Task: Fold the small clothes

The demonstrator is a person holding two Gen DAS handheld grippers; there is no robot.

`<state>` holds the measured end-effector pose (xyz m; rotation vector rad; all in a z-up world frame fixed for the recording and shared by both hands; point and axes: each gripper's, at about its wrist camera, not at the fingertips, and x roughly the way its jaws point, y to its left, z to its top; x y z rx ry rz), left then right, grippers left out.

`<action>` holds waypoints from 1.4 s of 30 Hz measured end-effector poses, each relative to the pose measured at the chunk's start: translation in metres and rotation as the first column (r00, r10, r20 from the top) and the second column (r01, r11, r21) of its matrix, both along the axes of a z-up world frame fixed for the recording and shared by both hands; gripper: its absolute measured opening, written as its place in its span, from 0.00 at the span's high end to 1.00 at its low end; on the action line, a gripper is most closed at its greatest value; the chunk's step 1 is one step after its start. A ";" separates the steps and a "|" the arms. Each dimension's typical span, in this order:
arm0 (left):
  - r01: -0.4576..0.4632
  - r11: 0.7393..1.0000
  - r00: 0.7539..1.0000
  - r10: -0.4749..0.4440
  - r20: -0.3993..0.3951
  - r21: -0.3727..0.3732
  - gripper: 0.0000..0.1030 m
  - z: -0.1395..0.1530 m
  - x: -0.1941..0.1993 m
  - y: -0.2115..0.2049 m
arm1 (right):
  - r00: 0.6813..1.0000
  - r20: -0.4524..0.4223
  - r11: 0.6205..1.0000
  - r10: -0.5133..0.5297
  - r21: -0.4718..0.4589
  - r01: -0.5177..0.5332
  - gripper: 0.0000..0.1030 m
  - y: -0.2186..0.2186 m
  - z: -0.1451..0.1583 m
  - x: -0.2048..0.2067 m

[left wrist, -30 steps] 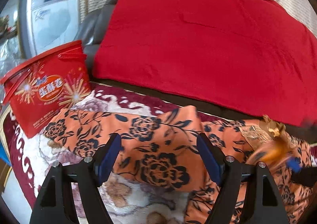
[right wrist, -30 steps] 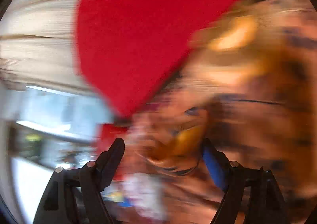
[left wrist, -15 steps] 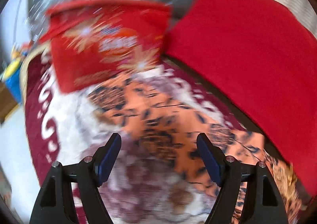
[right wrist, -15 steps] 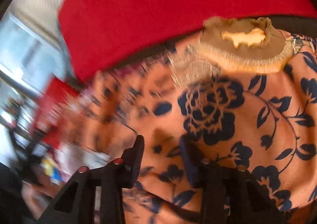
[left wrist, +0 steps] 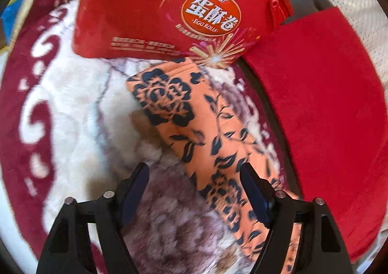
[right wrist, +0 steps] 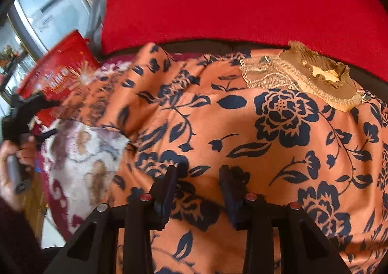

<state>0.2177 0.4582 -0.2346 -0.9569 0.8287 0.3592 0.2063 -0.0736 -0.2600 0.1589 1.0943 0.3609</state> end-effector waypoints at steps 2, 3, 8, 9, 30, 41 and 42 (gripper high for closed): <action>0.035 0.998 0.998 -0.033 0.045 -0.046 0.56 -0.005 0.008 0.001 | 1.000 0.026 1.000 -0.005 0.009 0.005 0.62 -0.008 0.014 -0.011; 0.055 0.996 0.997 -0.052 0.056 -0.064 0.60 -0.008 0.013 0.001 | 0.999 0.038 1.000 -0.005 0.000 0.005 0.62 -0.012 0.015 -0.015; 0.050 0.995 0.997 -0.045 0.057 -0.087 0.63 -0.019 0.022 -0.001 | 0.995 0.094 0.999 -0.027 -0.025 0.030 0.62 -0.045 0.033 -0.042; 0.049 0.995 0.997 -0.043 0.070 -0.085 0.63 -0.018 0.022 -0.002 | 0.994 0.102 0.999 -0.035 -0.025 0.038 0.62 -0.048 0.036 -0.046; 0.054 0.989 0.989 -0.071 0.127 0.137 0.97 0.024 0.026 -0.039 | 0.964 0.008 0.956 -0.264 0.133 0.261 0.62 -0.138 0.003 -0.037; 0.487 0.769 0.727 -0.620 0.296 0.415 0.97 0.105 0.021 -0.205 | 0.942 0.008 0.929 -0.335 0.171 0.328 0.62 -0.155 0.011 -0.042; 0.554 0.706 0.664 -0.694 0.277 0.440 0.97 0.106 0.020 -0.233 | 0.939 0.007 0.925 -0.343 0.178 0.337 0.62 -0.158 0.012 -0.043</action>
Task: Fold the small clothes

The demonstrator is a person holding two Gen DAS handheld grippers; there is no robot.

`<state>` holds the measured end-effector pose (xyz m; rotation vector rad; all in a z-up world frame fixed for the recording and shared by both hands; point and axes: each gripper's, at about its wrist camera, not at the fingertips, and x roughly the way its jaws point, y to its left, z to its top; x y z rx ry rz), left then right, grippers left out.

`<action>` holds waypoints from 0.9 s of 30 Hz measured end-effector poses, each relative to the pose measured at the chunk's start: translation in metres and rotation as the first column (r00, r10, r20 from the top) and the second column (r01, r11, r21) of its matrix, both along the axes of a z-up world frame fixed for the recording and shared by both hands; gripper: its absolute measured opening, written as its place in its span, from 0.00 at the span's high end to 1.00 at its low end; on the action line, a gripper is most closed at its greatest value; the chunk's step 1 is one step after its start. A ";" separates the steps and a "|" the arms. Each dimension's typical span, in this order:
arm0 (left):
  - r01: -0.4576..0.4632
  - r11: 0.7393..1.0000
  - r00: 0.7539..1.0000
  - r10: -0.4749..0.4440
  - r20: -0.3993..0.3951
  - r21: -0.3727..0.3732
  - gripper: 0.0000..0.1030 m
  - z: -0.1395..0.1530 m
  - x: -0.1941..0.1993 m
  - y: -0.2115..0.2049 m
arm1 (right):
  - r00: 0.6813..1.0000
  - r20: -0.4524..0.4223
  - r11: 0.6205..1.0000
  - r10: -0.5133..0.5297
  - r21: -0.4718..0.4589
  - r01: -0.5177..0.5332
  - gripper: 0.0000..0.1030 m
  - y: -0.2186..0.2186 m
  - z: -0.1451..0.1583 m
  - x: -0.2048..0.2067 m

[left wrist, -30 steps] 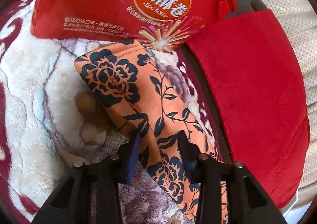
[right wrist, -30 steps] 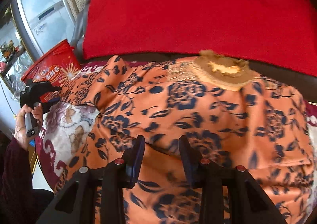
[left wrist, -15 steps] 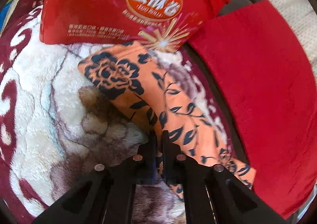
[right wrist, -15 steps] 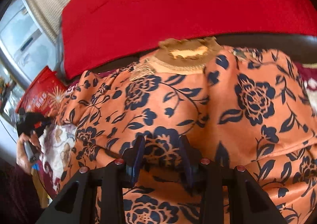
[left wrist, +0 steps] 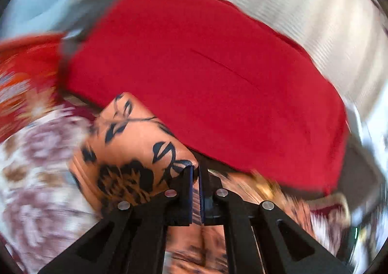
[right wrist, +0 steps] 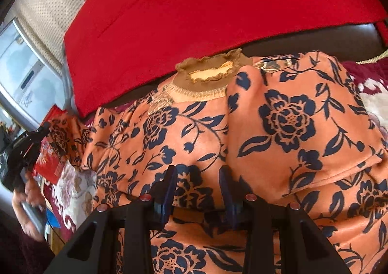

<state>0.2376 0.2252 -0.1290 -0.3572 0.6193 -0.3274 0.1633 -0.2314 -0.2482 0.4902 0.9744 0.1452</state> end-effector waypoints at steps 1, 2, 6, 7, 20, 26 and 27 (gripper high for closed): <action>0.066 0.998 0.998 -0.066 -0.009 0.022 0.97 -0.002 0.000 -0.019 | 1.000 0.002 1.000 -0.011 0.009 0.011 0.62 -0.004 0.001 -0.001; 0.141 0.988 0.990 -0.139 -0.035 0.059 0.96 -0.006 0.000 -0.043 | 1.000 0.004 1.000 -0.021 0.016 0.021 0.62 -0.008 0.002 -0.002; 0.275 0.935 0.951 -0.230 -0.205 0.225 0.96 -0.041 0.005 -0.105 | 0.999 -0.001 0.998 -0.049 0.039 0.049 0.62 -0.020 0.002 -0.003; 0.284 0.930 0.946 -0.232 -0.227 0.233 0.95 -0.044 0.008 -0.106 | 0.999 -0.005 0.998 -0.052 0.046 0.052 0.62 -0.023 0.002 -0.002; -0.171 0.981 0.973 0.153 -0.173 -0.094 0.18 -0.011 0.006 0.060 | 0.999 0.032 0.997 0.007 0.075 -0.009 0.44 -0.008 0.009 0.000; -0.443 0.887 0.830 0.350 -0.435 -0.130 0.18 -0.063 0.009 0.128 | 0.960 0.119 0.967 0.254 -0.030 -0.252 0.44 0.086 0.044 0.012; -0.466 0.877 0.814 0.372 -0.446 -0.121 0.18 -0.067 0.007 0.134 | 0.953 0.125 0.961 0.277 -0.023 -0.276 0.40 0.101 0.048 0.017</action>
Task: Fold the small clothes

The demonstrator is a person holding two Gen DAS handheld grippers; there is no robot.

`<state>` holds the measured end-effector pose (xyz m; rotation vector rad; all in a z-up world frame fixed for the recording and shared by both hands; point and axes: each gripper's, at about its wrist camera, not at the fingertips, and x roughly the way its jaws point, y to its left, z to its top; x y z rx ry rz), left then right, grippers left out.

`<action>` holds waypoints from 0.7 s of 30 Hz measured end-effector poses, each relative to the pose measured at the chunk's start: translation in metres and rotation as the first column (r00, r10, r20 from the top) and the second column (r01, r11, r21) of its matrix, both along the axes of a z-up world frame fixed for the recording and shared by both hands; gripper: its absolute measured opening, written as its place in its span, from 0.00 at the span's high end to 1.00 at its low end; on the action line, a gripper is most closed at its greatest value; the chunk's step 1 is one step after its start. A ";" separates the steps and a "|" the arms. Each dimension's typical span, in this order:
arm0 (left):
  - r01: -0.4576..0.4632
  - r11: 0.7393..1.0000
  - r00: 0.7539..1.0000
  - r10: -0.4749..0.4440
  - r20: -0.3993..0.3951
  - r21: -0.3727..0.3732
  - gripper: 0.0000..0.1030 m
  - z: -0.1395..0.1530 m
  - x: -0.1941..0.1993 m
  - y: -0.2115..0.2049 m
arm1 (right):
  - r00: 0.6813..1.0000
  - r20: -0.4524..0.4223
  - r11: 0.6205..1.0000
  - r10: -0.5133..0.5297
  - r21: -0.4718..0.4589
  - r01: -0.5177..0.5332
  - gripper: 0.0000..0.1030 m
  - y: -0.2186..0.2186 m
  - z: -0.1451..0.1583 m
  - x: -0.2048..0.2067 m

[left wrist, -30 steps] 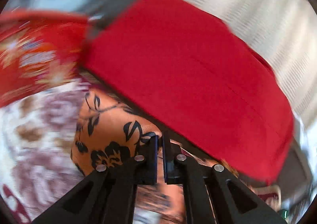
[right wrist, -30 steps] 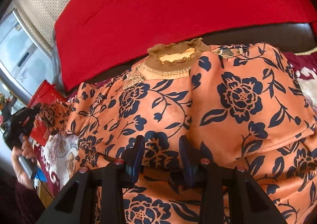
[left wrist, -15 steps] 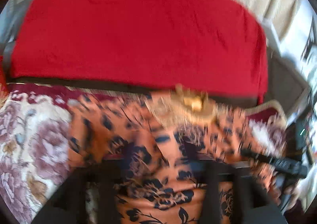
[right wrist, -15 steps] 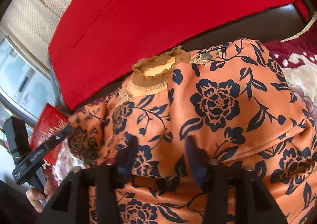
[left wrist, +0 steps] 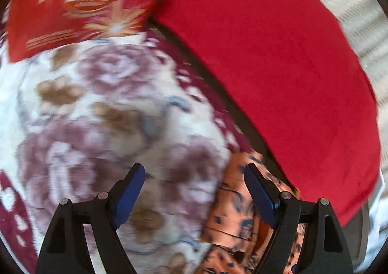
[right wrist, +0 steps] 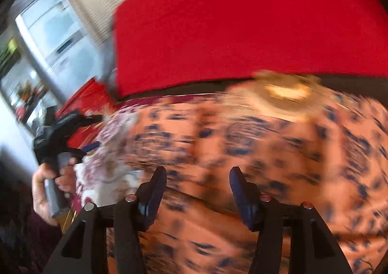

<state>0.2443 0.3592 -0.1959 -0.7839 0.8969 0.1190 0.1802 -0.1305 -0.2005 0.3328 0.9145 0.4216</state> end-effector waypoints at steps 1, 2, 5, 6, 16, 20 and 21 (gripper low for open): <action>-0.015 1.000 1.000 0.015 -0.007 0.006 0.18 0.000 -0.001 0.005 | 1.000 -0.001 1.000 0.020 0.014 -0.020 0.34 0.015 0.003 0.007; -0.028 1.000 1.000 0.028 -0.012 0.014 0.18 0.000 -0.003 0.009 | 0.999 -0.003 0.999 0.033 0.021 -0.033 0.31 0.033 0.005 0.015; -0.050 0.998 0.998 0.051 -0.024 0.045 0.18 0.003 -0.007 0.016 | 0.998 -0.001 0.998 0.062 -0.022 -0.062 0.30 0.078 0.005 0.039; -0.054 0.997 0.998 0.056 -0.026 0.055 0.18 0.004 -0.007 0.018 | 0.997 -0.007 0.996 0.072 -0.047 -0.072 0.29 0.091 0.004 0.045; -0.017 0.992 0.999 0.023 -0.041 0.123 0.18 0.009 0.000 0.012 | 0.983 -0.183 0.979 -0.033 -0.204 -0.005 0.79 0.128 -0.046 0.104; 0.017 0.989 0.999 -0.011 -0.040 0.148 0.18 0.010 0.003 0.000 | 0.989 -0.095 0.985 -0.110 -0.141 0.096 0.90 0.076 -0.020 0.087; 0.031 0.987 0.999 -0.026 -0.035 0.155 0.18 0.011 0.003 -0.006 | 0.988 -0.077 0.985 -0.137 -0.116 0.128 0.90 0.059 -0.011 0.081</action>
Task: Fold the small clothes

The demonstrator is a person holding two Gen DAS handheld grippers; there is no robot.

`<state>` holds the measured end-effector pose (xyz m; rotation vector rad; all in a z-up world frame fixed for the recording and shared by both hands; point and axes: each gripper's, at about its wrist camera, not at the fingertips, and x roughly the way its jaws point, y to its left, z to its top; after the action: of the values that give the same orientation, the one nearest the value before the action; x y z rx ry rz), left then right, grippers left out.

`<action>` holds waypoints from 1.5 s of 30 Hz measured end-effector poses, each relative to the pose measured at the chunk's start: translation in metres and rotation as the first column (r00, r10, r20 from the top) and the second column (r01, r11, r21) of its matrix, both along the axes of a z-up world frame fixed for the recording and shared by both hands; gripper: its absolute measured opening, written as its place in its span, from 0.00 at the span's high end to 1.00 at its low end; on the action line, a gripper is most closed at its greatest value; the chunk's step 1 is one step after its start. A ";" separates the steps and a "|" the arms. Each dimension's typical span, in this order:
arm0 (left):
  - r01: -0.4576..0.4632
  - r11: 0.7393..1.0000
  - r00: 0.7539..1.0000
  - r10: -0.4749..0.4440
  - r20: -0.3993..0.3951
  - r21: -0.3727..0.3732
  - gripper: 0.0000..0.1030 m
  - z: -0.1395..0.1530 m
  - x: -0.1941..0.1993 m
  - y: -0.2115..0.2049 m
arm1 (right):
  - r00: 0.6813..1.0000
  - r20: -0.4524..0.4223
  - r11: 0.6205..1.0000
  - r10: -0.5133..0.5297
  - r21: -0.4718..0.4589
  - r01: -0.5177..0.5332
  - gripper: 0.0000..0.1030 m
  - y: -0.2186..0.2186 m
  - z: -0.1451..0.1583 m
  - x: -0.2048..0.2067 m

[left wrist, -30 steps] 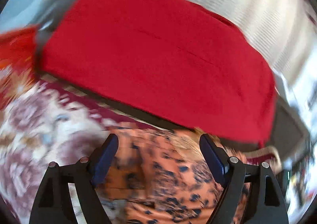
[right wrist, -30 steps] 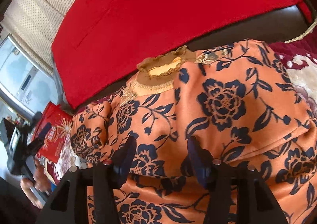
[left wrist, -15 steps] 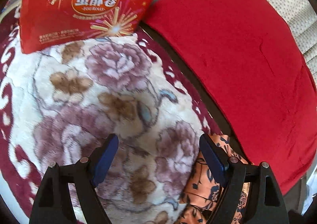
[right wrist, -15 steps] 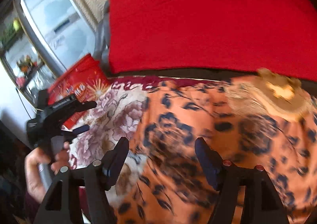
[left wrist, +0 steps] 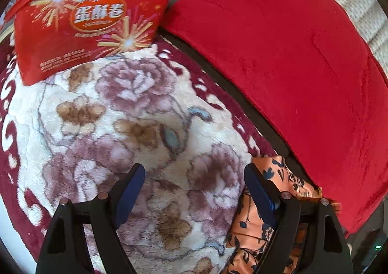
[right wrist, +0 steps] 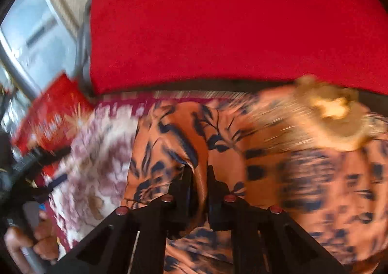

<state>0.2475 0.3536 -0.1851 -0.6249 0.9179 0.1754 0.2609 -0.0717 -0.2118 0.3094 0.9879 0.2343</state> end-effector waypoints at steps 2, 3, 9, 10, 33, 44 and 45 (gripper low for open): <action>0.038 0.999 0.999 -0.038 0.008 0.019 0.18 0.002 0.002 -0.013 | 0.996 0.027 0.995 -0.080 0.063 0.078 0.90 -0.044 0.015 -0.015; 0.063 0.997 0.998 -0.064 0.009 0.033 0.18 0.003 0.004 -0.021 | 0.993 0.033 0.990 -0.114 0.090 0.110 0.90 -0.065 0.021 -0.021; 0.204 0.974 0.978 -0.207 0.019 0.096 0.18 0.003 0.013 -0.079 | 0.927 0.064 0.920 -0.368 0.166 0.354 0.90 -0.203 0.032 -0.078; 0.224 0.969 0.973 -0.228 0.023 0.104 0.18 0.003 0.013 -0.088 | 0.908 0.066 0.903 -0.413 0.161 0.399 0.90 -0.226 0.030 -0.087; 0.604 0.721 0.792 -0.589 -0.158 0.340 0.18 -0.036 0.006 -0.259 | 0.914 -0.018 0.904 -0.406 0.138 0.405 0.84 -0.296 -0.005 -0.115; 0.602 0.736 0.781 -0.623 -0.037 0.311 0.18 -0.014 -0.004 -0.266 | 0.913 -0.047 0.913 -0.404 0.039 0.406 0.86 -0.291 -0.017 -0.086; 0.612 0.726 0.774 -0.631 -0.051 0.313 0.18 -0.016 -0.003 -0.270 | 0.906 -0.032 0.906 -0.423 0.010 0.423 0.86 -0.295 -0.019 -0.082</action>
<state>0.2441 0.0835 -0.2012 0.0036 0.9716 -0.3051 0.1793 -0.3662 -0.2305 0.5351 0.9228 -0.1599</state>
